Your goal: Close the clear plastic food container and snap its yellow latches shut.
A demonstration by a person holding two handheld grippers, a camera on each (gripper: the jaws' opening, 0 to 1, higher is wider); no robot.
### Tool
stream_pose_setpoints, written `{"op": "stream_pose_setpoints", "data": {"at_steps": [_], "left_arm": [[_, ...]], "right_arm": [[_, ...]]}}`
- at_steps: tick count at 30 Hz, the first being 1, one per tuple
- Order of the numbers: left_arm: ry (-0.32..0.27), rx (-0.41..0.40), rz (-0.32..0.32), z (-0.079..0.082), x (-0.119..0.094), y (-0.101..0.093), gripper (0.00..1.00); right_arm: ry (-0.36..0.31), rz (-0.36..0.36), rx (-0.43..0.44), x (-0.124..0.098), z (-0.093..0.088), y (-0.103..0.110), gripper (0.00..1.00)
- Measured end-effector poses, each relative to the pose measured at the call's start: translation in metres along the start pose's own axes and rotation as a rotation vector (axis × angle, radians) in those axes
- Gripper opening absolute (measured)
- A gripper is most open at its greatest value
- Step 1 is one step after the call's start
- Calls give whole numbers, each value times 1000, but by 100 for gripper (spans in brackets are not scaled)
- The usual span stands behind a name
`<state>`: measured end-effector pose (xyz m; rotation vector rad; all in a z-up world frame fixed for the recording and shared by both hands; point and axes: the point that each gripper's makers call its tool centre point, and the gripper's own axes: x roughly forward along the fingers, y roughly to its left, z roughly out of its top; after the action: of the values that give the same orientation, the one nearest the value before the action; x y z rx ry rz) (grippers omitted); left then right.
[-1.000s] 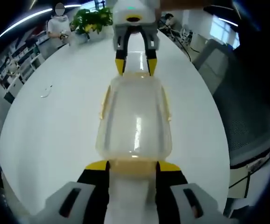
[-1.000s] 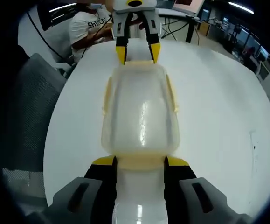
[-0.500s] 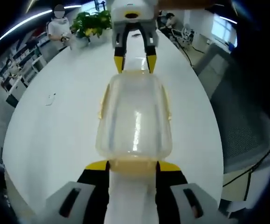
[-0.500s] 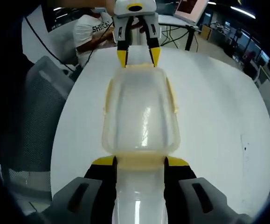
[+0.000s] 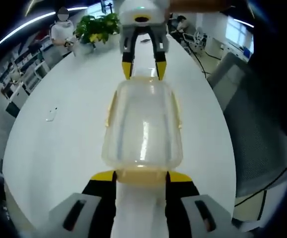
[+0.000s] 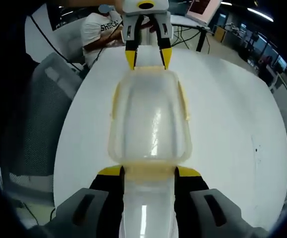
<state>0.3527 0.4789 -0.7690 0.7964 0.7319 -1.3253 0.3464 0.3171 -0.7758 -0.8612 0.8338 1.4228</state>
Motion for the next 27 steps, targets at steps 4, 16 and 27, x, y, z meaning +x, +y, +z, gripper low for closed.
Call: {"op": "stream_pose_setpoints", "data": {"at_steps": [4, 16, 27], "left_arm": [[-15, -2, 5, 13, 5, 0, 33], [-45, 8, -22, 59, 36, -5, 33], [-66, 12, -43, 97, 64, -9, 33]], "right_arm": [[14, -14, 0, -8, -12, 0, 37], [36, -18, 19, -33, -54, 11, 37], [61, -26, 49, -53, -99, 13, 37]]}}
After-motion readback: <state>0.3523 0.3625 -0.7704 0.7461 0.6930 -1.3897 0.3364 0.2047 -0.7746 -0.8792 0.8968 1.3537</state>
